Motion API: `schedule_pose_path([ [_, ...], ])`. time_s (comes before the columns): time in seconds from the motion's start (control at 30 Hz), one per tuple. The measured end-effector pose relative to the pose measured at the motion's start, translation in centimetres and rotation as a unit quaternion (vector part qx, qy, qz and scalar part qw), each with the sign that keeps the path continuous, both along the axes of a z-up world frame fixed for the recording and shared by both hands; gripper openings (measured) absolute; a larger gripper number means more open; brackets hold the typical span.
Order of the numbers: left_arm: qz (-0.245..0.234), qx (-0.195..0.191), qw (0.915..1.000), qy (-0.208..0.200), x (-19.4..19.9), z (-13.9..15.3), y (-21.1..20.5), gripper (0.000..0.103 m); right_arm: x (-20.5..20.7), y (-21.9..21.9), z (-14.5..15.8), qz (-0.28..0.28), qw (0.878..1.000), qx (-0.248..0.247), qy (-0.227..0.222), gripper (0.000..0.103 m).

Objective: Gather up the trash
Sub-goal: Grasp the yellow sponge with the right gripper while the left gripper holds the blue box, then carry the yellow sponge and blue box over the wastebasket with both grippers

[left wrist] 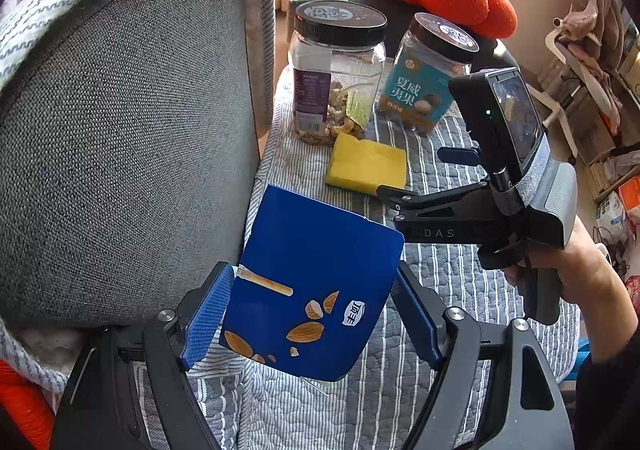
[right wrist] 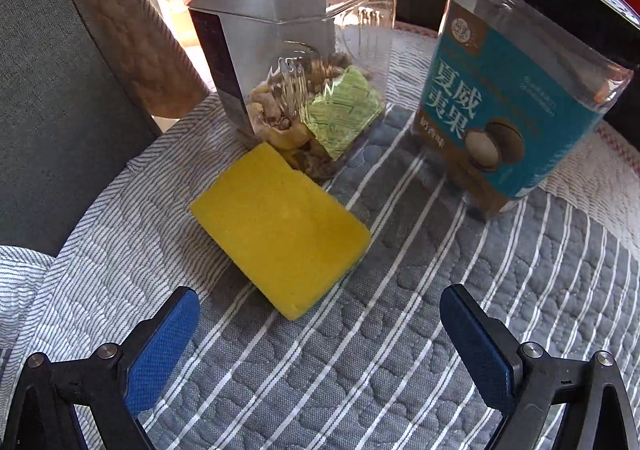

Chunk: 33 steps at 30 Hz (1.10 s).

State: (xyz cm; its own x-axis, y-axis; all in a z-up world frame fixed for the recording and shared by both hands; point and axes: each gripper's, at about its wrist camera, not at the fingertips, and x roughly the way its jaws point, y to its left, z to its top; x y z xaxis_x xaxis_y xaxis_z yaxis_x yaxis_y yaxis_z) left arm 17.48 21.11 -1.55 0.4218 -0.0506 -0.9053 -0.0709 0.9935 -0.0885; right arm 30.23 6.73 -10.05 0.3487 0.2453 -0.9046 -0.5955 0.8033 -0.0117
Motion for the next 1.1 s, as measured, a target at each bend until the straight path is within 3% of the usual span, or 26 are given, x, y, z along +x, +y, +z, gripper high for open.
schedule_pose_path([
  [0.2, 0.007, -0.003, 0.9999, 0.006, 0.1, -0.2, 0.5, 0.081, 1.4, 2.2, -2.0, 0.035, 0.999, -0.022, 0.005, 0.085],
  [0.27, 0.008, 0.002, 0.9999, 0.008, 0.3, -0.3, 0.3, 0.081, 1.3, 2.6, -2.4, 0.045, 0.999, -0.017, 0.012, 0.071],
  [0.43, 0.010, 0.004, 0.9999, 0.008, 0.5, -0.4, 0.2, 0.081, 0.1, 2.3, -2.2, 0.050, 0.999, -0.020, 0.004, 0.056],
  [0.73, 0.004, 0.011, 0.9999, 0.002, 0.3, -0.2, -0.6, 0.081, -4.6, -3.7, 2.3, 0.012, 1.000, -0.011, -0.016, 0.053],
  [1.1, -0.046, 0.020, 0.9985, -0.021, -0.2, 1.0, -5.5, 0.081, -9.3, -12.3, 7.8, -0.061, 0.997, -0.036, -0.034, 0.053],
])
